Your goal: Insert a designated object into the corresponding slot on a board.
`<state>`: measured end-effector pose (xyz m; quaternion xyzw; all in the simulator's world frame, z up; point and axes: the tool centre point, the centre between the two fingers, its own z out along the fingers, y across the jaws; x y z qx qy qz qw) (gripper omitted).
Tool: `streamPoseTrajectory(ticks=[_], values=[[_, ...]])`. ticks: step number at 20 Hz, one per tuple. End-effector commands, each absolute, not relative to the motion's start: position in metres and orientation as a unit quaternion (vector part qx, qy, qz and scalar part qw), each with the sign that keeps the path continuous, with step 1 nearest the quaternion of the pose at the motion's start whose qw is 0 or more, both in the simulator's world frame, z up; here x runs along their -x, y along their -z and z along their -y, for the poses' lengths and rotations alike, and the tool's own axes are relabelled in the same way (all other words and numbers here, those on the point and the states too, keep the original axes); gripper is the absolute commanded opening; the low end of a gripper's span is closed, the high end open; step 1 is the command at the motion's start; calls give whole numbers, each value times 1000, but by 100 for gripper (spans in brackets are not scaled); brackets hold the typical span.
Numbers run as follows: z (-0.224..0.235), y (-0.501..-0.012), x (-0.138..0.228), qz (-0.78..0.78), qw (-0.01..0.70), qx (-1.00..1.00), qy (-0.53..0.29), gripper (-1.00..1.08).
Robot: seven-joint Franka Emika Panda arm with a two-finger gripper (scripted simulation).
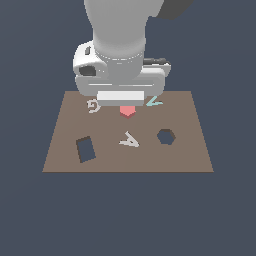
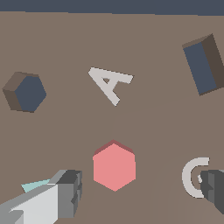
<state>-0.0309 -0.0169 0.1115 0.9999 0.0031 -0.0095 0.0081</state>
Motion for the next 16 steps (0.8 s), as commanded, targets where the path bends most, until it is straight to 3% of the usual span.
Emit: streamPoseTrajectory(ticks=[1, 16], values=[[13, -96, 38, -7, 6, -1000, 7, 100], [1, -49, 56, -20, 0, -1000, 0, 100]])
